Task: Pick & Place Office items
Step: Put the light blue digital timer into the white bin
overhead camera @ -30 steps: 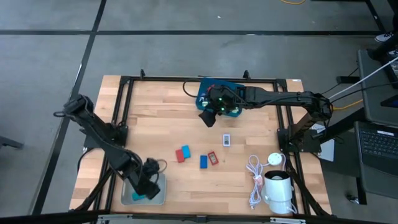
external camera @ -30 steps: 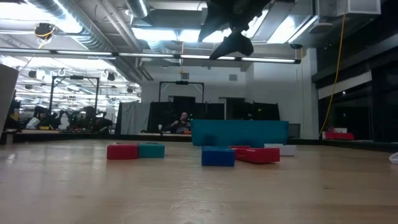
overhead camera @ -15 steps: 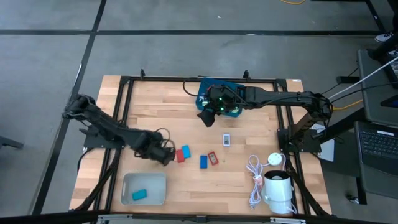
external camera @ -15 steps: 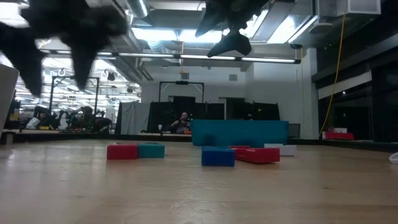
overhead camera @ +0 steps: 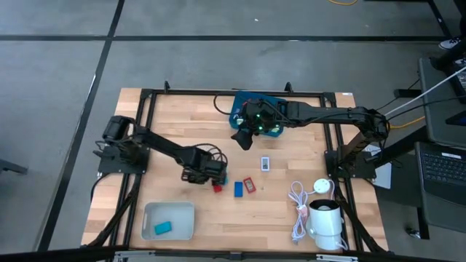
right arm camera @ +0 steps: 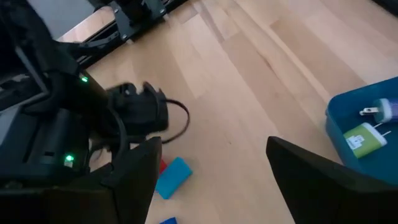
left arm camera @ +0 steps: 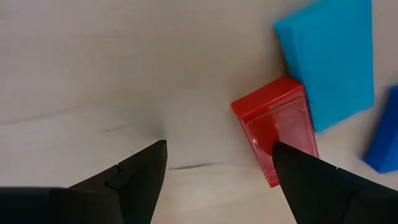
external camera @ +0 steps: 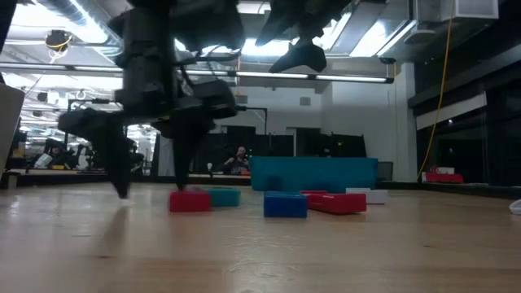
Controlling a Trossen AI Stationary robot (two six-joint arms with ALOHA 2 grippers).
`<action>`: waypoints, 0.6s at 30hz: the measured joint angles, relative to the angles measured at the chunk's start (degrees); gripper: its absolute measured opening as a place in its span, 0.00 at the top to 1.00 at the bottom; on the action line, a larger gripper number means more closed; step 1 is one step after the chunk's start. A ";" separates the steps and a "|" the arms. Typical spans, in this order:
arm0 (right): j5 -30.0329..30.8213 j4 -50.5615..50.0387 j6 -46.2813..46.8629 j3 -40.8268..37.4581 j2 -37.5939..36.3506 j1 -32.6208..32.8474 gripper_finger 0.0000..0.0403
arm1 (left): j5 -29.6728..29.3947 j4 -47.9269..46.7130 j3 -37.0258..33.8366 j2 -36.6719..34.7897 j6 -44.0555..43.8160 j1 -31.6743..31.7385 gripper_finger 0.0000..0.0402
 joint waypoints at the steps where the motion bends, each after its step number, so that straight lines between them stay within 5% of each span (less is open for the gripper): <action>1: -0.42 -0.07 -0.16 0.00 0.00 0.00 0.26 | 0.08 0.75 0.54 0.70 -0.11 -0.02 0.29; 13: -1.97 -0.29 -2.52 0.00 0.01 0.00 0.26 | -2.64 0.05 5.63 1.75 -1.77 -0.02 0.36; 18: -2.89 -0.33 -2.85 0.00 0.01 -0.02 0.26 | -7.08 2.48 10.52 1.63 4.16 0.30 0.36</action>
